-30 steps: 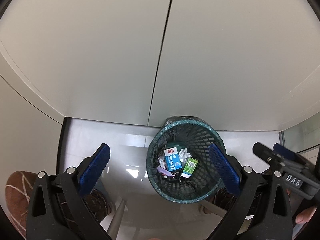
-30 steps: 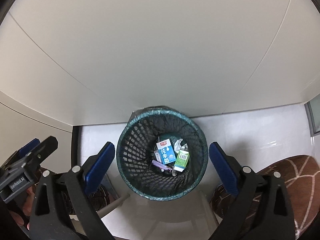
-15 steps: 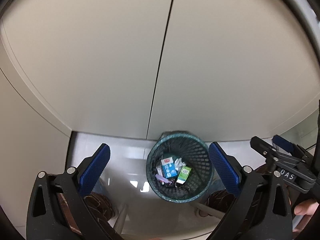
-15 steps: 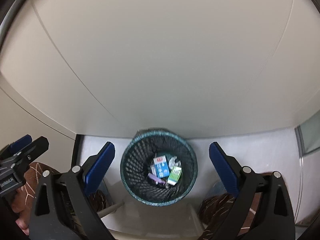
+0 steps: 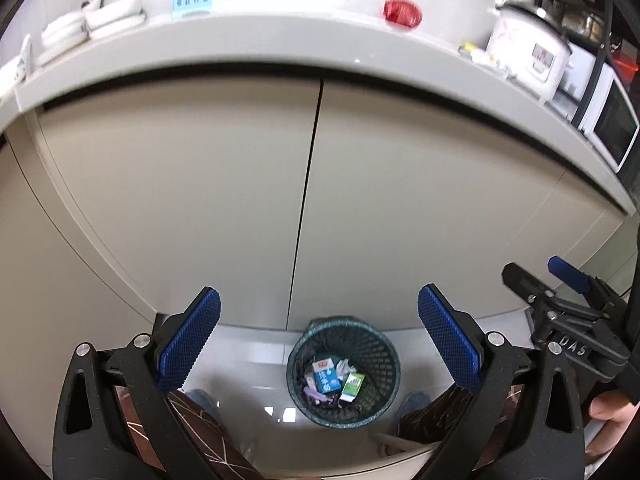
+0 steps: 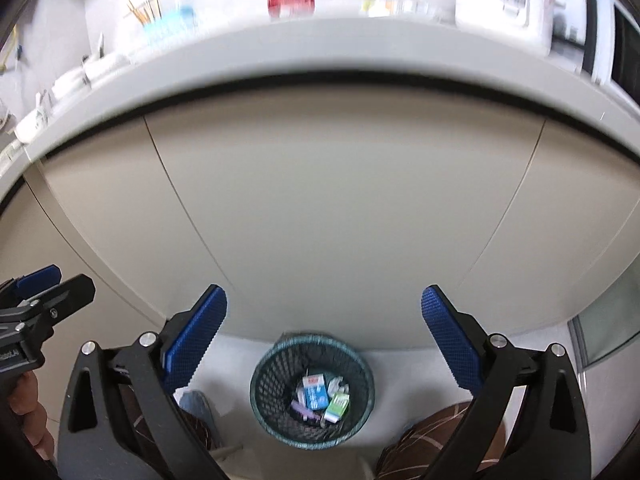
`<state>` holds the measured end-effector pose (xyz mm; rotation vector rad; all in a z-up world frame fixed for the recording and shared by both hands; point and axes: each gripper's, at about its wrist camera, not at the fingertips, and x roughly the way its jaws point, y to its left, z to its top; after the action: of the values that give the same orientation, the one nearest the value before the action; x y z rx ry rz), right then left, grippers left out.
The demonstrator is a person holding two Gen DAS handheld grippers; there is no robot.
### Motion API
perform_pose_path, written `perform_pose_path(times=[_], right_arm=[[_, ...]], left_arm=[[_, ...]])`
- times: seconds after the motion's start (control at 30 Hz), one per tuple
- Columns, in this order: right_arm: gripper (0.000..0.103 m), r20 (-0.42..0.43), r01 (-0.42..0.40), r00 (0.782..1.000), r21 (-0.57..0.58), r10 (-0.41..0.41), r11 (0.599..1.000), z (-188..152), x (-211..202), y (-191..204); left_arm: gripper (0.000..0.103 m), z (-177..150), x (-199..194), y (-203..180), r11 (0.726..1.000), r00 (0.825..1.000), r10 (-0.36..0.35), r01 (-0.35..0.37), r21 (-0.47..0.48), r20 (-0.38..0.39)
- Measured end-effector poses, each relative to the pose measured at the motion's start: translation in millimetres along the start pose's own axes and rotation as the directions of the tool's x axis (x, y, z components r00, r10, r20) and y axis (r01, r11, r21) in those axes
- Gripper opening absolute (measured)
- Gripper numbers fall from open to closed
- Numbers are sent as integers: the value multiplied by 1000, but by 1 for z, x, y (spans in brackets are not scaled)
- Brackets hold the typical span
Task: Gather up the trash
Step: 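Raise both open tools back up toward the counter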
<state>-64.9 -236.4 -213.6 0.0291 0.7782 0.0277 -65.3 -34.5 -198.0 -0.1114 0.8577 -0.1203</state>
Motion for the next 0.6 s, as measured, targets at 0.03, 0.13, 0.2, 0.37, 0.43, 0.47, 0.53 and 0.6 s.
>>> perform_pose_path(times=[0.03, 0.13, 0.2, 0.37, 0.43, 0.47, 0.53, 0.6], right_arm=[[94, 17, 0, 1000, 2, 0, 1000, 5, -7, -1], [94, 63, -10, 998, 9, 9, 1000, 21, -29, -7], [94, 95, -7, 995, 9, 6, 1000, 31, -40, -9], [94, 160, -15, 987, 19, 12, 1000, 71, -71, -24], [94, 189, -1, 982, 23, -3, 1000, 88, -80, -29], [94, 207, 8, 978, 27, -14, 1000, 96, -85, -32], [94, 232, 17, 972, 35, -24, 999, 111, -92, -36], [94, 245, 25, 969, 34, -32, 999, 131, -97, -41]], left_arm=[[97, 3, -8, -1, 1000, 1000, 2, -2, 4, 15], [97, 17, -29, -8, 1000, 998, -2, 1, 15, 65], [97, 26, -42, -13, 1000, 995, -5, 3, 20, 101], [97, 59, -67, -31, 999, 986, -18, 11, 43, 164], [97, 76, -80, -37, 999, 981, -22, 12, 49, 193], [97, 84, -83, -40, 999, 979, -25, 16, 47, 201], [97, 103, -86, -45, 999, 976, -35, 26, 45, 214], [97, 120, -87, -51, 998, 974, -40, 30, 49, 225]])
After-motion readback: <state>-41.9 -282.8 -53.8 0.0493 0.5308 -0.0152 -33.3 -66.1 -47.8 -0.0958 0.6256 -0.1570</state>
